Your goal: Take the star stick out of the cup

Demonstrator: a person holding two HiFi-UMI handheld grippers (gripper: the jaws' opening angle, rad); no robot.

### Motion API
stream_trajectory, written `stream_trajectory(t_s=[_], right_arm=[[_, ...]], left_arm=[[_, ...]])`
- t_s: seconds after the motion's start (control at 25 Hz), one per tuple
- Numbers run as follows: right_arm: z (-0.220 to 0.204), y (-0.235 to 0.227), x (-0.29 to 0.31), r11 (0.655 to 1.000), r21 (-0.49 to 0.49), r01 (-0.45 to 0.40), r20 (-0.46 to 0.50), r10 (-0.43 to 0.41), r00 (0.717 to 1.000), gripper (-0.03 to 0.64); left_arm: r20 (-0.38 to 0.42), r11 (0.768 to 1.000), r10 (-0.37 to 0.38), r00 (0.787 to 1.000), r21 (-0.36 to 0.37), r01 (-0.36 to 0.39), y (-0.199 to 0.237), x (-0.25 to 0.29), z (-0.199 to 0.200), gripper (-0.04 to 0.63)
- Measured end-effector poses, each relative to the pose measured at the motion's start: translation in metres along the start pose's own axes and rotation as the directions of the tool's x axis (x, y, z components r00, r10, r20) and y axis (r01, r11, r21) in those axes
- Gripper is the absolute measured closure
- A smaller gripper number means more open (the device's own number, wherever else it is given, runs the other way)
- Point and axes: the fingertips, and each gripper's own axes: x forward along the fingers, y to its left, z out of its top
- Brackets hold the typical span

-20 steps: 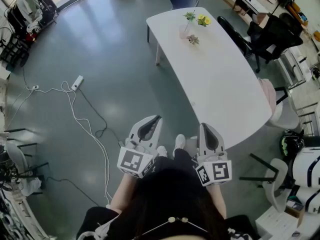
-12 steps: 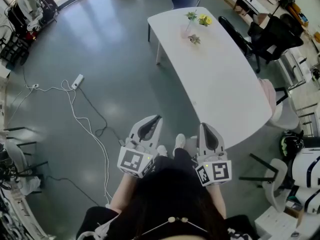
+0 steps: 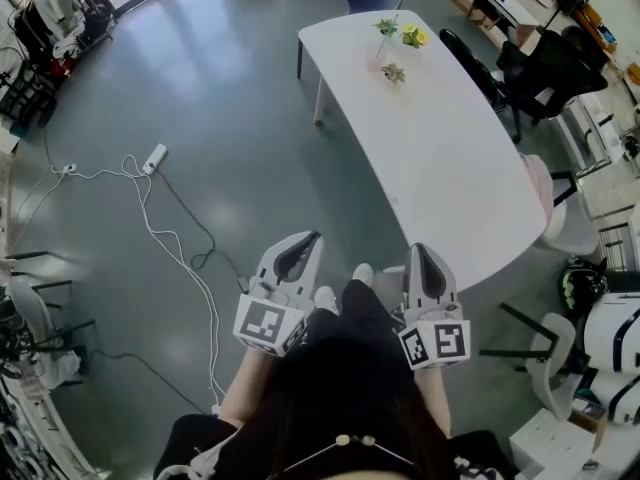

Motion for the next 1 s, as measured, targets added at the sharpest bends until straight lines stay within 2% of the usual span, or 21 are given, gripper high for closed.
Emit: stream_trajectory(t_s=[0.28, 0.52, 0.76, 1.0], right_arm=[[-0.019, -0.011, 0.009, 0.999, 0.035, 0.021, -0.055, -0.019, 0.998, 0.614], [-0.011, -0.008, 0.043, 1.000, 0.003, 0.013, -0.049, -0.013, 0.999, 0.614], [-0.010, -0.022, 0.093, 1.000, 0.012, -0.003, -0.065, 0.003, 0.998, 0.614], [0.000, -0.049, 0.167, 1.000, 0.016, -0.022, -0.068, 0.023, 0.997, 0.614]], left_arm=[[-0.019, 0.999, 0.042, 0.999, -0.029, -0.043, 0.019, -0.010, -0.014, 0.578], [-0.020, 0.997, 0.070, 0.997, -0.020, -0.071, 0.047, 0.002, -0.006, 0.578], [-0.046, 0.996, 0.076, 0.996, -0.033, -0.078, 0.070, 0.038, -0.008, 0.578], [-0.075, 0.998, 0.067, 0.995, -0.017, -0.069, 0.105, 0.104, -0.005, 0.578]])
